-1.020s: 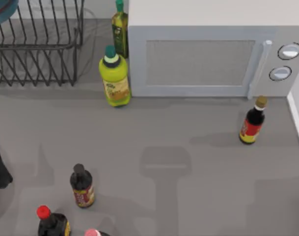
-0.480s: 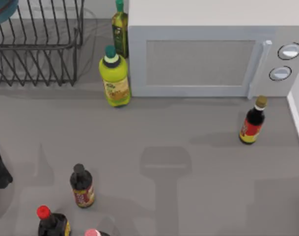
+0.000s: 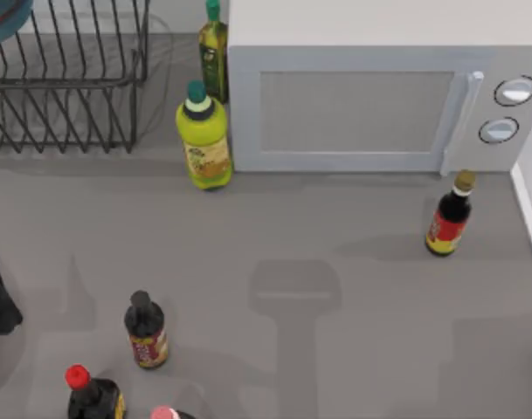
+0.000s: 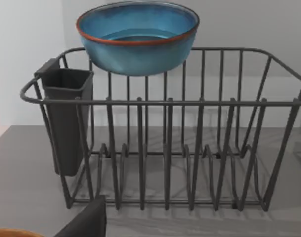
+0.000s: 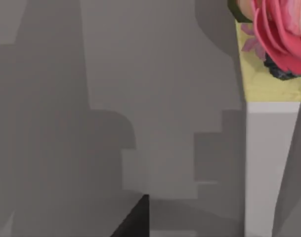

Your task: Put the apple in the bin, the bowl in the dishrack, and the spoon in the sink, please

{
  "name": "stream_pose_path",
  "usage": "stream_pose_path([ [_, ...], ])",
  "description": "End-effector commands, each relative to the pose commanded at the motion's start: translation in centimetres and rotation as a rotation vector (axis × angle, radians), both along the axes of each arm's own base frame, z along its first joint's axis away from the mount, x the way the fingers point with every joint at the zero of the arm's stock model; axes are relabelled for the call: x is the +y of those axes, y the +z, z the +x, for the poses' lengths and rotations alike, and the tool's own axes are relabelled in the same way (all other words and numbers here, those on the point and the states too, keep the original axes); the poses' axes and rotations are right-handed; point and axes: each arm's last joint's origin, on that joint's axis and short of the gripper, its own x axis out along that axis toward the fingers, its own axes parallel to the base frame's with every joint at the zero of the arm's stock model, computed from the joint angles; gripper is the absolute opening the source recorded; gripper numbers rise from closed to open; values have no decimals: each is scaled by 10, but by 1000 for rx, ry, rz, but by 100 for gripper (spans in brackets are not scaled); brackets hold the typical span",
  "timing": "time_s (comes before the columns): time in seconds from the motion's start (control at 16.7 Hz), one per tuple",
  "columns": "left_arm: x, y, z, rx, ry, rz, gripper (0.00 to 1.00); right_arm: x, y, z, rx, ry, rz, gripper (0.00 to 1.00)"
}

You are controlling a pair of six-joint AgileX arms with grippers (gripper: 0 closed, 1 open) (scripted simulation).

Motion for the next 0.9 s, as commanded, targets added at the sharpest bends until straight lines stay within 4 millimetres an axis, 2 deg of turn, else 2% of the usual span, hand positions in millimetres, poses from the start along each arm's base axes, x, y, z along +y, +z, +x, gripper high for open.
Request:
stream_pose_path([
  [0.18,0,0,0,0,0,0,100,7,12,14,-49,70,-3,0],
  [0.42,0,0,0,0,0,0,100,18,52,27,-110,146,-6,0],
  [0.66,0,0,0,0,0,0,100,10,86,15,-36,91,1,0],
  [0.9,0,0,0,0,0,0,100,0,100,0,-1,-2,0,0],
])
